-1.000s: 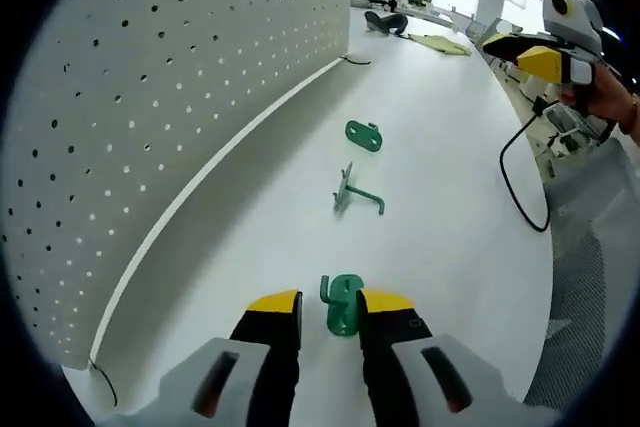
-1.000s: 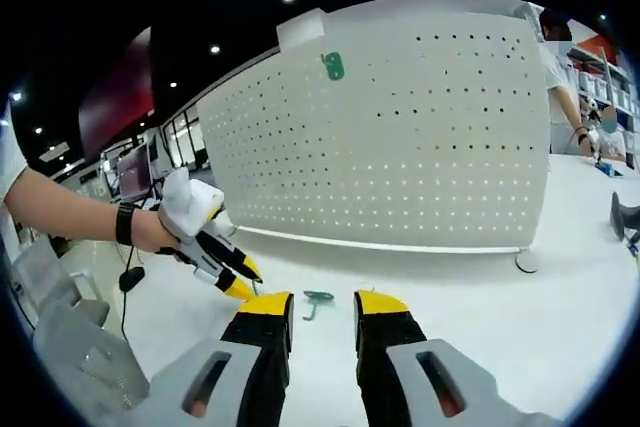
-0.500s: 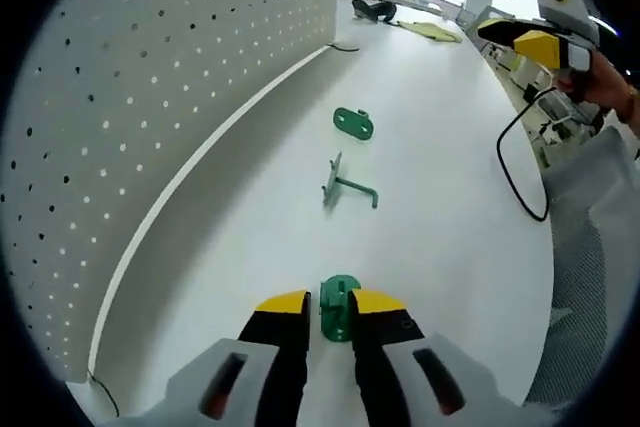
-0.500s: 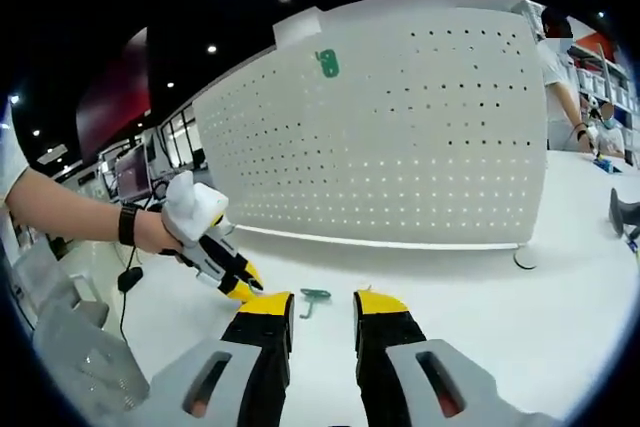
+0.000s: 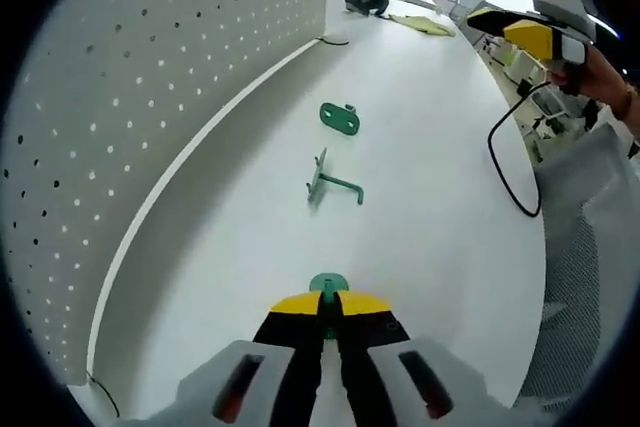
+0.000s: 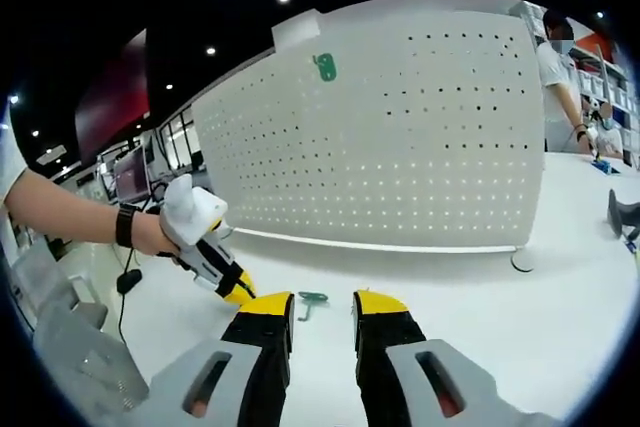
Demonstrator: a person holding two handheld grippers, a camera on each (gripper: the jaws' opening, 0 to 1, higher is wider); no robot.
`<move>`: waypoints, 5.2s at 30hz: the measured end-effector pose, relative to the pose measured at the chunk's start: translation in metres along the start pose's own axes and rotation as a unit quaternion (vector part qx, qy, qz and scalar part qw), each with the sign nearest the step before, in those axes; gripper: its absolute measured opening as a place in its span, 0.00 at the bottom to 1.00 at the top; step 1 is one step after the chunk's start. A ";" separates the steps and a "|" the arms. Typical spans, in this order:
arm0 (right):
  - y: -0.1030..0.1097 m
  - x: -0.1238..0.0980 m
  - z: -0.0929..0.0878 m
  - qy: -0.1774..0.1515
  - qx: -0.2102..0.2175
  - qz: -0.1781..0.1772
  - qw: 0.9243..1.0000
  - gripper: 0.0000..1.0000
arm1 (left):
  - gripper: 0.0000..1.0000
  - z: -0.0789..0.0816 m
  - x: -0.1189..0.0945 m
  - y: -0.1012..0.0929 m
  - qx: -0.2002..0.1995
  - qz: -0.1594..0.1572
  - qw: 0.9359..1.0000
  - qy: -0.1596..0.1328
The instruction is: Insert the hook assembly into the mounting plate slot until the hook locks in place.
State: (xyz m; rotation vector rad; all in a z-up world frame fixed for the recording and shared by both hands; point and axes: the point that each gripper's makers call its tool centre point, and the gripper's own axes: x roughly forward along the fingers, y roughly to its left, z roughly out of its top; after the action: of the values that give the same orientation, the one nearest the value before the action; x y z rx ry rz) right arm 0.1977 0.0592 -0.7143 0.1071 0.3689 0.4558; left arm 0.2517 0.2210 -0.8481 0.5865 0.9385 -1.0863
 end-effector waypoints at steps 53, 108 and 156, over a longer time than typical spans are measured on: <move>0.021 -0.015 0.024 -0.024 -0.043 0.025 0.998 0.24 | 0.03 0.053 -0.065 -0.001 -0.041 0.110 0.988 -0.104; 0.036 -0.052 0.027 -0.034 -0.063 0.049 0.996 0.23 | 0.03 0.175 -0.207 0.063 -0.128 0.326 0.860 -0.372; 0.011 -0.051 0.018 -0.022 -0.039 0.019 0.999 0.23 | 0.03 0.217 -0.268 0.121 -0.097 0.443 0.786 -0.420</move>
State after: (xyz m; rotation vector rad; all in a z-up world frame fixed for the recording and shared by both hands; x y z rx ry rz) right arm 0.1572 0.0451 -0.6789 0.0479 0.3053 0.5046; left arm 0.3958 0.2225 -0.5125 0.2432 -0.0731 -0.2794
